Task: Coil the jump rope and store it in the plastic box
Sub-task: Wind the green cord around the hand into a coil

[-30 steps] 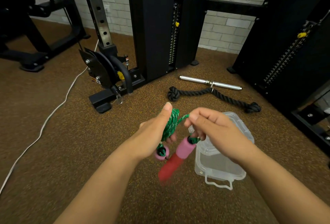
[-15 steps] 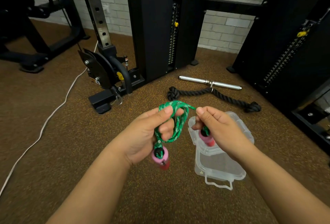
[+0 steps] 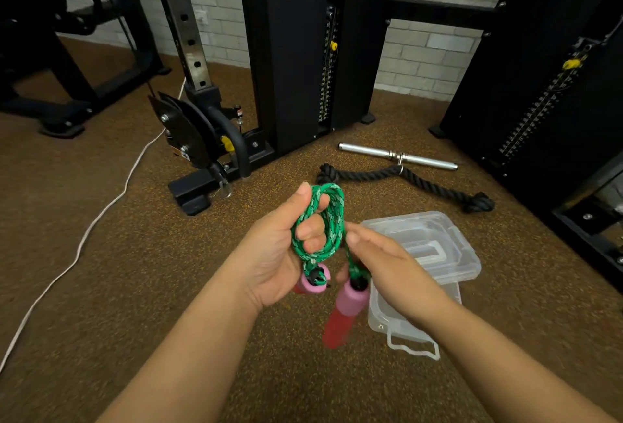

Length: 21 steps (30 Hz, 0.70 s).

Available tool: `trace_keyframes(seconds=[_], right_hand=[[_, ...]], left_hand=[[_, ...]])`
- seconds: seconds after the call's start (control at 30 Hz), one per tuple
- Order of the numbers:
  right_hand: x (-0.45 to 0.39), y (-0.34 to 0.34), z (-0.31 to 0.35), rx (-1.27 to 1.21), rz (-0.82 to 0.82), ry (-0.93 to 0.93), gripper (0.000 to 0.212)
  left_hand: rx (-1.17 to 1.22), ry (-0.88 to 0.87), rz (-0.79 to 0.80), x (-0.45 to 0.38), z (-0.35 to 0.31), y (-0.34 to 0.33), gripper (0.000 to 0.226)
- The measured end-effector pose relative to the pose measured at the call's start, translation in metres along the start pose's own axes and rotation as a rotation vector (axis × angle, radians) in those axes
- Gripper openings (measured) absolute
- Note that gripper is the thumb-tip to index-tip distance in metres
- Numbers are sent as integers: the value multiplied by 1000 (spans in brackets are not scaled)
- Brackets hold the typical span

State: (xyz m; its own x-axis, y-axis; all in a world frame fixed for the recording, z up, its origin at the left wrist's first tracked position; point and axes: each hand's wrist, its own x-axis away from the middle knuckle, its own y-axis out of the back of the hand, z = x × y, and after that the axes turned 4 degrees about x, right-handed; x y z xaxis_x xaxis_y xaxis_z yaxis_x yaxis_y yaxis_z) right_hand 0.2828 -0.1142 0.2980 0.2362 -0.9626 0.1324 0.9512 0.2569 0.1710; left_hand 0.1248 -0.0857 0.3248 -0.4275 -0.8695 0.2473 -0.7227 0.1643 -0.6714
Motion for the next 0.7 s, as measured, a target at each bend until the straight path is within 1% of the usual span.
trace_keyframes(seconds=[0.1, 0.13, 0.2, 0.27, 0.37, 0.47, 0.5, 0.57, 0.63, 0.7], right_hand=[[4, -4, 6, 31, 39, 38, 41], [3, -5, 7, 35, 33, 47, 42], [2, -4, 7, 35, -6, 55, 36], [1, 0, 8, 62, -42, 60, 26], [1, 5, 8, 48, -25, 40, 17], [3, 4, 8, -7, -12, -10, 10], [3, 3, 9, -17, -23, -26, 10], [2, 4, 10, -36, -28, -50, 23], [1, 6, 12, -25, 6, -61, 36], [1, 8, 15, 38, 19, -57, 36]], left_hand=[[-121, 37, 8, 1, 5, -4, 32], [-166, 41, 6, 1, 6, -6, 33], [-241, 40, 7, 2, 6, -8, 33], [-299, 37, 31, 3, 6, -7, 29], [-367, 43, 92, 4, 6, -3, 22], [-426, 75, 136, 2, 7, 2, 33], [-443, 90, 147, 2, 8, 2, 33], [-472, 118, 160, 3, 7, 3, 26], [-509, 135, 150, 4, 6, 4, 32], [-561, 117, 99, 3, 6, 5, 33]])
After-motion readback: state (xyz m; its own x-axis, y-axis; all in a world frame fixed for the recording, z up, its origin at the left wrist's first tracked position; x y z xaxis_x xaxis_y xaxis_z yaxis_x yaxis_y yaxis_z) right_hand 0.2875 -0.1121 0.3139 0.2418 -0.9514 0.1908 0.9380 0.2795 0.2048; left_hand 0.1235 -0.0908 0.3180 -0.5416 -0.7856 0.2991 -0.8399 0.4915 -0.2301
